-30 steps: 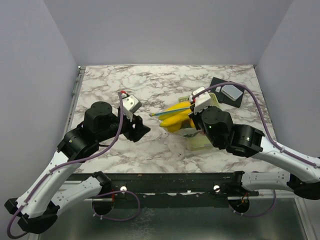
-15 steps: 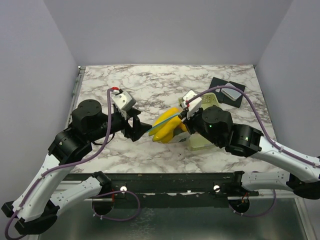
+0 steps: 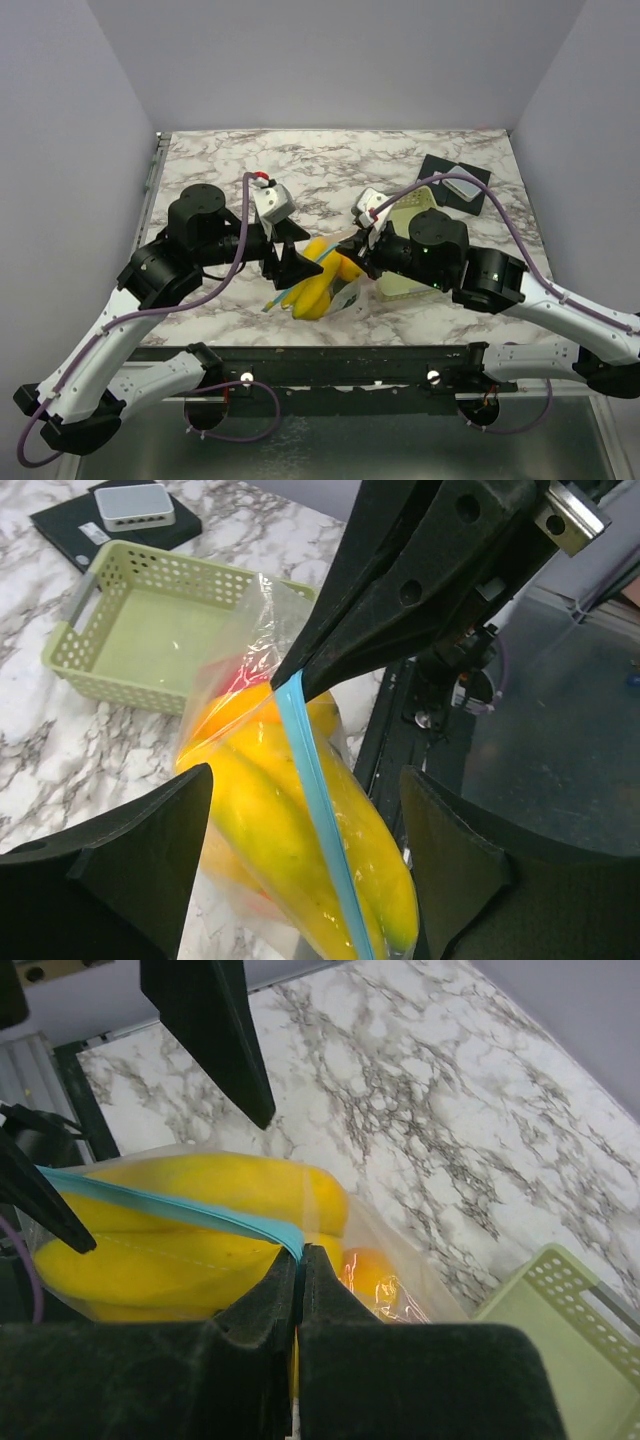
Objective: Place the food in the zip-top bag and seal the zipper
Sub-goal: Place the zipper food storage bag at the center of the board.
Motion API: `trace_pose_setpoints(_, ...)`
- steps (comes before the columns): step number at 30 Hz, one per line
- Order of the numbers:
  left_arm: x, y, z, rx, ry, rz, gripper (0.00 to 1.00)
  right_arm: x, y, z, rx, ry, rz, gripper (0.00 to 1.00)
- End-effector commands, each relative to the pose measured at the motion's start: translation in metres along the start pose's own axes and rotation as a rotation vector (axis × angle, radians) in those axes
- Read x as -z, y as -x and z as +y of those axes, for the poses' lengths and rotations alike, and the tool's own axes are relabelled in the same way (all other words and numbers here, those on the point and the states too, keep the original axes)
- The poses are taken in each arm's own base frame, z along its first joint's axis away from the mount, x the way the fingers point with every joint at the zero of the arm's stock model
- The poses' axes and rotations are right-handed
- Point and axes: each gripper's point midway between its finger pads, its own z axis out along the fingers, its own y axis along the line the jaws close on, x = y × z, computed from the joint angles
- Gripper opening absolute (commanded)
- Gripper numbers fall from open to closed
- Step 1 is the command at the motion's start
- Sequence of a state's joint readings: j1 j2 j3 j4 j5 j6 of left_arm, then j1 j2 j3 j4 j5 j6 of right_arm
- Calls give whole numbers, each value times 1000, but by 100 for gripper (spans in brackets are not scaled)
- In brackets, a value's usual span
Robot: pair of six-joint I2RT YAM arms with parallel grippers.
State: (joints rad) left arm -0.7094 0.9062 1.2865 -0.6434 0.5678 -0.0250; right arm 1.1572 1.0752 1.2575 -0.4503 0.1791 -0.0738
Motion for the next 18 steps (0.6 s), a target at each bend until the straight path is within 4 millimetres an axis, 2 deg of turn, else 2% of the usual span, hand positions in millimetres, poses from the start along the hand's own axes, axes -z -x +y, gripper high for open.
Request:
trace_pose_setpoints(1, -1, 8, -24, -18, -145, -15, 77, 6, 51, 18, -50, 112, -154, 1)
trace_pose_setpoints(5, -8, -2, -25, 1, -179, 16, 77, 8, 58, 23, -63, 140, -174, 1)
trace_pose_setpoints(13, -19, -13, -16, 17, -172, 46, 75, 2, 60, 26, -84, 153, -162, 1)
trace_pose_setpoints(16, -22, -17, -13, 21, -165, 53, 69, 1, 60, 27, -86, 157, -162, 1)
trace_pose_setpoints(18, -23, -20, -12, 23, -162, 59, 61, 1, 61, 27, -87, 157, -165, 1)
